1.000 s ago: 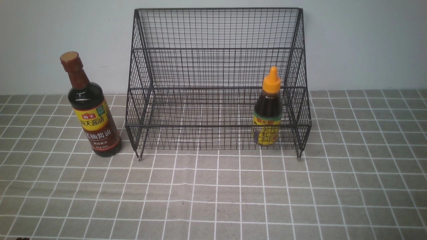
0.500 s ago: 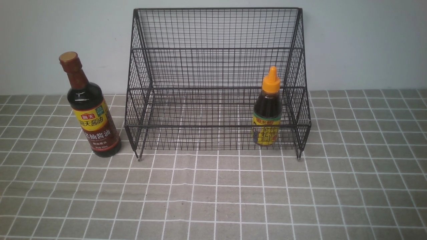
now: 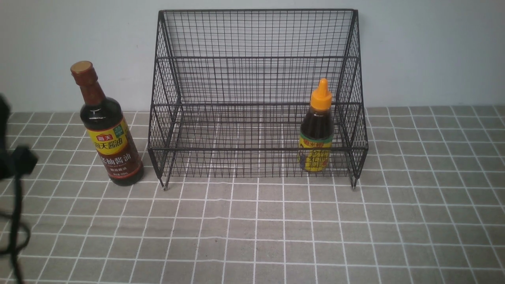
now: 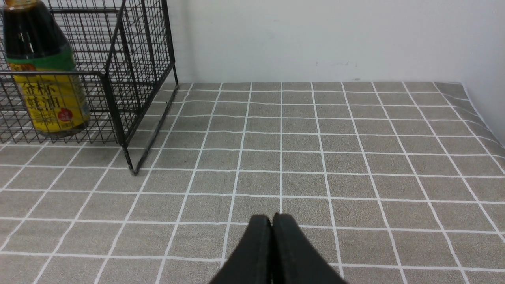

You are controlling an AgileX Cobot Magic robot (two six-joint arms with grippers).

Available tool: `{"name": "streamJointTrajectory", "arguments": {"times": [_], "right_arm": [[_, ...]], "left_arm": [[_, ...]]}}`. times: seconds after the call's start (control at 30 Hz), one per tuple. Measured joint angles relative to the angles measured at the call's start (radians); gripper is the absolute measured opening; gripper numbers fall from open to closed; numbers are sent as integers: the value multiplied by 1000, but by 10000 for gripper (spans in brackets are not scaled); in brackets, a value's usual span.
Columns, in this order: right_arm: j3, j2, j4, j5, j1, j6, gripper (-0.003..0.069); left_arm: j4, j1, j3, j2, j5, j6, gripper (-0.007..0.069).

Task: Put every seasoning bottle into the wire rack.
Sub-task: Use the left arm to grab the condiment bottle closest to it, then use the left arm to put the condiment bottle back on the shelf

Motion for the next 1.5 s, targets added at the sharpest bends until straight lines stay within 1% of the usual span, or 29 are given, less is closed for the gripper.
{"name": "streamJointTrajectory", "arguments": {"times": [0.03, 0.07, 0.17, 0.2, 0.23, 0.27, 0.37, 0.7, 0.83, 0.87, 0.97, 1.0, 1.03, 1.07, 1.1, 1.13, 1.2, 1.3, 1.33, 1.37, 1.43, 1.5], "right_arm": [[0, 0, 0, 0, 0, 0, -14], [0, 0, 0, 0, 0, 0, -14], [0, 0, 0, 0, 0, 0, -14], [0, 0, 0, 0, 0, 0, -14], [0, 0, 0, 0, 0, 0, -14], [0, 0, 0, 0, 0, 0, -14], [0, 0, 0, 0, 0, 0, -14], [0, 0, 0, 0, 0, 0, -14], [0, 0, 0, 0, 0, 0, -14], [0, 0, 0, 0, 0, 0, -14], [0, 0, 0, 0, 0, 0, -14], [0, 0, 0, 0, 0, 0, -14], [0, 0, 0, 0, 0, 0, -14], [0, 0, 0, 0, 0, 0, -14], [0, 0, 0, 0, 0, 0, -14], [0, 0, 0, 0, 0, 0, -14], [0, 0, 0, 0, 0, 0, -14], [0, 0, 0, 0, 0, 0, -14], [0, 0, 0, 0, 0, 0, -14], [0, 0, 0, 0, 0, 0, -14], [0, 0, 0, 0, 0, 0, -14], [0, 0, 0, 0, 0, 0, -14]], "left_arm": [[0, 0, -12, 29, 0, 0, 302], [1, 0, -46, 85, -1, -3, 356], [2, 0, -131, 215, -13, -23, 486], [3, 0, -131, 222, -15, -24, 493], [4, 0, -153, 258, -24, -26, 519], [7, 0, -188, 319, -44, -26, 566], [9, 0, -248, 418, -82, -28, 591], [11, 0, -390, 696, -115, -29, 591], [11, 0, -406, 774, -153, -29, 591], [11, 0, -407, 781, -157, -29, 591], [11, 0, -409, 815, -173, -29, 547], [11, 0, -409, 822, -177, -29, 491], [11, 0, -409, 823, -178, -29, 470], [19, 0, -411, 824, -178, -30, 346], [21, 0, -411, 824, -179, -30, 329], [28, 0, -412, 823, -177, -40, 247], [43, -1, -412, 816, -170, -43, 255], [79, -1, -414, 781, -101, -43, 255], [93, -1, -422, 752, -38, -41, 255], [97, -1, -426, 743, -17, -41, 255], [105, -1, -473, 683, 117, -41, 255], [106, 0, -508, 651, 176, -41, 255]]}}
